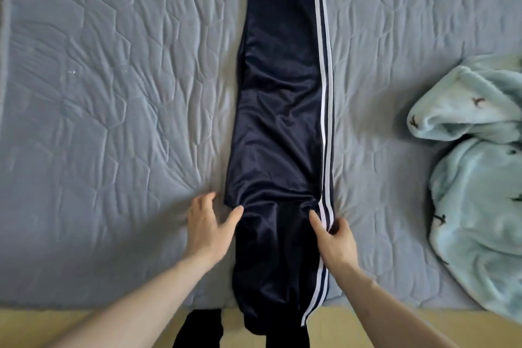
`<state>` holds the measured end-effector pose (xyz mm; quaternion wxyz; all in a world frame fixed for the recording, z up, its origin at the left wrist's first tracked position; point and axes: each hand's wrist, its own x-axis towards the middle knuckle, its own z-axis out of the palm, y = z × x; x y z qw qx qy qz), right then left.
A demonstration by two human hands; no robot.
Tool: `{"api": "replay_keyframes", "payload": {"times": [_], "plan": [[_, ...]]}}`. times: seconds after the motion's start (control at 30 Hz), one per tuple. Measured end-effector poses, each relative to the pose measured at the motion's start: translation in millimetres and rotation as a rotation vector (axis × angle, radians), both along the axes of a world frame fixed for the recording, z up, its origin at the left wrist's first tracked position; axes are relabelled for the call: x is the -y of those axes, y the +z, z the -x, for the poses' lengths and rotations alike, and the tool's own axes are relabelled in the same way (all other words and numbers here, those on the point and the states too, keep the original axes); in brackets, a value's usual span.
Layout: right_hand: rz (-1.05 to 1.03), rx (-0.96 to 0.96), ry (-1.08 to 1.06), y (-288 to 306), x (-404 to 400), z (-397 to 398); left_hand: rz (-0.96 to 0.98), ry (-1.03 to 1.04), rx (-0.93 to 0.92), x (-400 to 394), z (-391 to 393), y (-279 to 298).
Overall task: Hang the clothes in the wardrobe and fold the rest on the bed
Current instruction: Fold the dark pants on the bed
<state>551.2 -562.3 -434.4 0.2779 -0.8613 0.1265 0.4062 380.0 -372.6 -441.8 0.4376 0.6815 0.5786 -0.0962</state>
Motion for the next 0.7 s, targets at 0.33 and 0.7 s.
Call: {"api": "replay_keyframes", "payload": {"times": [0.33,0.7], "plan": [[-0.040,-0.520,0.192,13,64,45,0.627,0.067,-0.128,98,39,31],[0.007,-0.515,0.084,63,93,104,0.600,0.028,-0.210,112,114,65]]}}
